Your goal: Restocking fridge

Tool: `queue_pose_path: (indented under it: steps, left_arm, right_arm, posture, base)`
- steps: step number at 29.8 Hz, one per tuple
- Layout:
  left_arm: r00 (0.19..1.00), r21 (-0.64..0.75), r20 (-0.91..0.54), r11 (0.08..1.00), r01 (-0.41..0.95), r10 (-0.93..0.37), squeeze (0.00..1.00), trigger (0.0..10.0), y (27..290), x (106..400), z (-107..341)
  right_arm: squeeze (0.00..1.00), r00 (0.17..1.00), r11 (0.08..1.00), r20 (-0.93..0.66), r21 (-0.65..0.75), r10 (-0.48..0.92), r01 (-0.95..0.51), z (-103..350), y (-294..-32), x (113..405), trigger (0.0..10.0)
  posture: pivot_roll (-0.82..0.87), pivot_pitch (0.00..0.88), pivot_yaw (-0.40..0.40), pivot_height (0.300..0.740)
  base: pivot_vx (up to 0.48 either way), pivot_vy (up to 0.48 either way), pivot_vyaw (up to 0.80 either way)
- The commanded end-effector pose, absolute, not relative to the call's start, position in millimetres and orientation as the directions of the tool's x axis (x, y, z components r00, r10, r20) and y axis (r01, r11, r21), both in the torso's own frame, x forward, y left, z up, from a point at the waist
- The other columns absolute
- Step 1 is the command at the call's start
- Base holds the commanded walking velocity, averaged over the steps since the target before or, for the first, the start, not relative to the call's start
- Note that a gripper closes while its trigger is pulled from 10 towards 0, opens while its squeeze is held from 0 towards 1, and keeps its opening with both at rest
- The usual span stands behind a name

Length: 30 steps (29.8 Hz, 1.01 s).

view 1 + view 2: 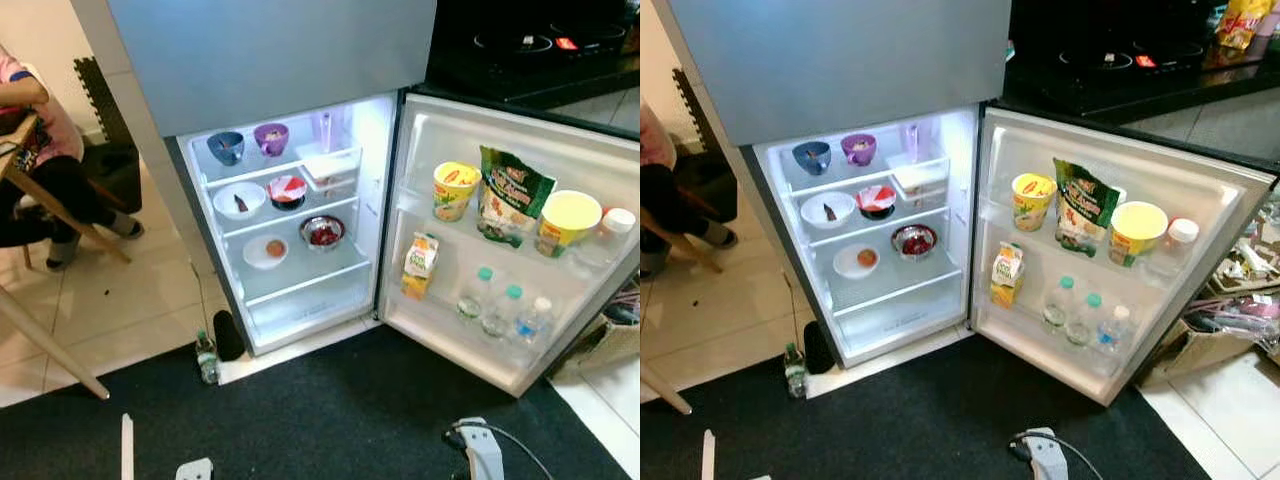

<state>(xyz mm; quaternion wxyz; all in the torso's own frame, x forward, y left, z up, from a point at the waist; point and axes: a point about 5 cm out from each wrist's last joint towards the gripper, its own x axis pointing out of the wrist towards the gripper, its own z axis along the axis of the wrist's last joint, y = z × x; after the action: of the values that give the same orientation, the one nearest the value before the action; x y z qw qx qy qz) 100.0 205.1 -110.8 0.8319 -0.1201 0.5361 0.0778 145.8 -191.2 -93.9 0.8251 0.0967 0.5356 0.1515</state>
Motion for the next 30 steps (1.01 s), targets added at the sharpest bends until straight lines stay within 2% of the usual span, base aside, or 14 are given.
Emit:
queue_pose_path:
  steps: [1,26,30]
  left_arm:
    - [0.42,-0.107,-0.908,0.965,-0.24,0.004,0.0,10.0,209.4,101.2,-109.6]
    - [0.425,-0.096,-0.905,0.978,-0.187,-0.007,0.0,10.0,200.0,107.2,-109.7]
    - [0.412,-0.021,-0.911,0.991,-0.13,0.035,0.0,10.0,209.9,105.4,-108.7]
  right_arm:
    - [0.0,0.396,0.935,-0.847,0.32,0.354,-0.152,-92.3,-189.7,150.4,10.0]
    - [0.0,0.396,0.942,-0.854,0.297,0.336,-0.157,-93.6,-186.2,150.3,10.0]
    - [0.0,0.397,0.973,-0.891,0.169,0.218,-0.156,-95.5,-193.8,149.1,10.0]
  posture:
    - [-0.06,0.0,0.022,0.74]
    - [-0.04,0.0,0.023,0.74]
    - [-0.03,0.0,0.032,0.74]
  base:
    - [0.0,0.0,0.0]
    - [0.0,0.0,0.0]
    - [0.0,0.0,0.0]
